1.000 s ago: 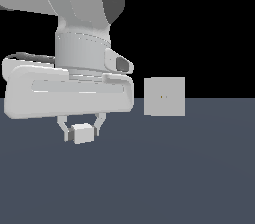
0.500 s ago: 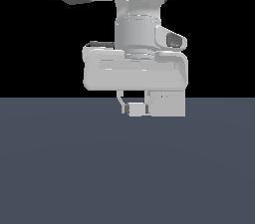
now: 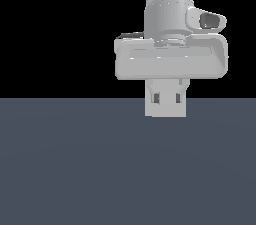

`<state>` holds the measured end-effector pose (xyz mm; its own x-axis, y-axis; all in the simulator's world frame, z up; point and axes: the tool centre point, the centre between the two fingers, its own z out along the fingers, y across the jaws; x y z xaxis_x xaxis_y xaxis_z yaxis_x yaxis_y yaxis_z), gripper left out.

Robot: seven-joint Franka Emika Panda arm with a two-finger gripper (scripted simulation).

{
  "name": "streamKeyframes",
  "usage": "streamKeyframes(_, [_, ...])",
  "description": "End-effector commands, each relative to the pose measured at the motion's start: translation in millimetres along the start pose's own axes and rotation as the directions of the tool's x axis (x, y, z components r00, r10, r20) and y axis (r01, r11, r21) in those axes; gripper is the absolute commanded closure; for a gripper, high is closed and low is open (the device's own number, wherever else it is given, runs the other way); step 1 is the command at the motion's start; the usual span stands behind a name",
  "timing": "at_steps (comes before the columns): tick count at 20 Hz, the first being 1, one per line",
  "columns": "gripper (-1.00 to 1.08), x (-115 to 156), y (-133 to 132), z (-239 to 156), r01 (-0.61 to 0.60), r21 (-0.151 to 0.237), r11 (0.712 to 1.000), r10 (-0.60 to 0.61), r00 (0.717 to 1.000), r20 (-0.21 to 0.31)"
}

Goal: Plug the charger into the wall socket.

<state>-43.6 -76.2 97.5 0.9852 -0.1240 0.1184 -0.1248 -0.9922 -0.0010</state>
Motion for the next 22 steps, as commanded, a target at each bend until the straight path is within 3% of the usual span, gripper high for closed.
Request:
streamKeyframes(1, [1.08,-0.6,5.3,-2.2,-0.024,-0.003,1.000,0.024,1.000,0.001])
streamKeyframes(12, [1.08,3.8,6.5,-2.0,-0.028,-0.004,1.000,0.028,1.000,0.001])
streamKeyframes(22, [1.08,35.7,7.4,1.8,-0.028,-0.004,1.000,0.028,1.000,0.001])
